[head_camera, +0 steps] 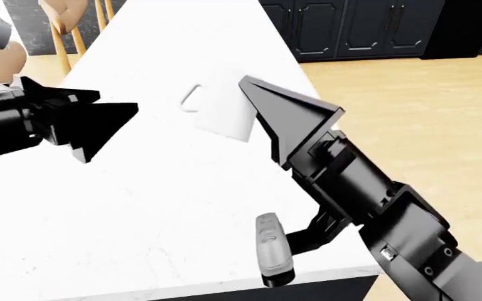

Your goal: A wet mug is on the counter and needs to be dried. Pick it up and place it upside down in the open cabinet.

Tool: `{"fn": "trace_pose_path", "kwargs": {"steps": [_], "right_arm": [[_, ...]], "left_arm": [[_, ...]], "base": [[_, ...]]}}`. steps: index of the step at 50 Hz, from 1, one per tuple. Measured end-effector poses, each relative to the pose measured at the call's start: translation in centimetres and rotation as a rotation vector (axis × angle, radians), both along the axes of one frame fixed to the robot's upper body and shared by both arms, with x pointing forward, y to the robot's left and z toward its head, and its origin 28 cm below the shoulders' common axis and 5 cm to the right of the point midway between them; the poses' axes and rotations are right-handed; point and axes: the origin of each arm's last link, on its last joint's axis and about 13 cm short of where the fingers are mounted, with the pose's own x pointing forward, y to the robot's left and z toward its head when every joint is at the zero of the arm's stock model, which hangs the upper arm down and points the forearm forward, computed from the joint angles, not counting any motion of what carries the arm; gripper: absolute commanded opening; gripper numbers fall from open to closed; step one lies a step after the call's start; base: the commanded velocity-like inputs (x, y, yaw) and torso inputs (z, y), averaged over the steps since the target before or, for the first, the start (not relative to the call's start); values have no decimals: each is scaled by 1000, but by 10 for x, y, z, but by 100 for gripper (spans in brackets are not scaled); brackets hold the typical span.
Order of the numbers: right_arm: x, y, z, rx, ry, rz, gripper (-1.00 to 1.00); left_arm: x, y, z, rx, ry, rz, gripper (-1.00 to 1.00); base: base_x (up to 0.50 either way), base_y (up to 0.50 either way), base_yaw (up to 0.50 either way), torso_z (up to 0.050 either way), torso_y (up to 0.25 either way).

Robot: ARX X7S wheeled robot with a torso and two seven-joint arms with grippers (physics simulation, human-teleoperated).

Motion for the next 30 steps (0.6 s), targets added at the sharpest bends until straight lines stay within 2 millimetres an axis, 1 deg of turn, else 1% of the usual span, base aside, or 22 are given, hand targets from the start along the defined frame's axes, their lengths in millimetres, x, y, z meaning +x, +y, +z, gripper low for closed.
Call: {"fn": "trace_pose_path", "kwargs": {"steps": [6,13,30], "right_arm": [[-1,1,1,-13,-19,15,-100],[-2,2,1,-49,-75,47,-100],[-3,2,-2,-121,-160,116,-100]], "left_arm": [[-1,11,3,-35,44,-147,100],[-4,20,6,-81,91,-291,100],[-7,26,15,-213,179,-527,100]], "base": [[0,0,0,0,0],[0,0,0,0,0],[0,0,0,0,1]]}}
